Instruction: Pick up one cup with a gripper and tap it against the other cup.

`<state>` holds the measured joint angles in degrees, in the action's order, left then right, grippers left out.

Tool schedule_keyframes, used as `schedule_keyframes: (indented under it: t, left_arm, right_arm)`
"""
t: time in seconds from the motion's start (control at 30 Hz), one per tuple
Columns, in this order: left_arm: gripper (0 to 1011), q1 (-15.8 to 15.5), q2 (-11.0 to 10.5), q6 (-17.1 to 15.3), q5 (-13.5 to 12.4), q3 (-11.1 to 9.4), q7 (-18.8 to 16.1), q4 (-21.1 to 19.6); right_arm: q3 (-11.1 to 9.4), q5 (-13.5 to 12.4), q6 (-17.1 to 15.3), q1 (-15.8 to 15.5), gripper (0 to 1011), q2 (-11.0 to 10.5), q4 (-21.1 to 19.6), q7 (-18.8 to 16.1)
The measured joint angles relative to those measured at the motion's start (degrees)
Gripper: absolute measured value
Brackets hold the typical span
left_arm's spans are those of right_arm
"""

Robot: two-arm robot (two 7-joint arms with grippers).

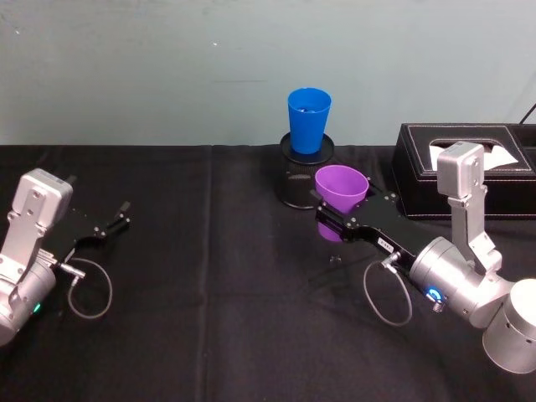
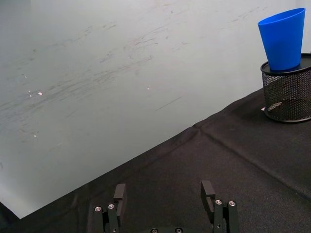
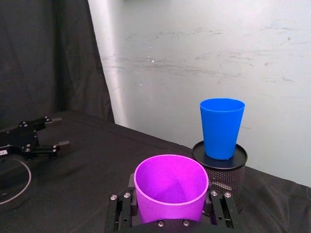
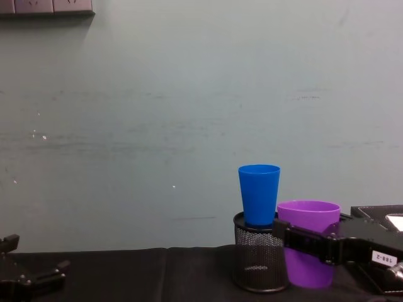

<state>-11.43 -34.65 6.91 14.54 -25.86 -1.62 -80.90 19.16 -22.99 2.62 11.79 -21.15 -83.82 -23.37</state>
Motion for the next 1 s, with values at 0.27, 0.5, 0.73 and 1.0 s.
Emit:
schedule_keyframes:
  t: [0.27,0.5,0.73,1.0]
  left_arm:
    - [1000,0.0,0.0,0.0,0.0,0.0,0.0,0.0]
    - [1000,0.0,0.0,0.0,0.0,0.0,0.0,0.0]
    - [1000,0.0,0.0,0.0,0.0,0.0,0.0,0.0]
    - [1000,0.0,0.0,0.0,0.0,0.0,0.0,0.0]
  right_arm:
    - [0.0,0.0,0.0,0.0,729,0.0,0.0,0.0]
    - [0.0,0.0,0.0,0.0,729,0.0,0.0,0.0]
    - [0.0,0.0,0.0,0.0,729,0.0,0.0,0.0]
    - [0.0,0.0,0.0,0.0,729,0.0,0.0,0.0]
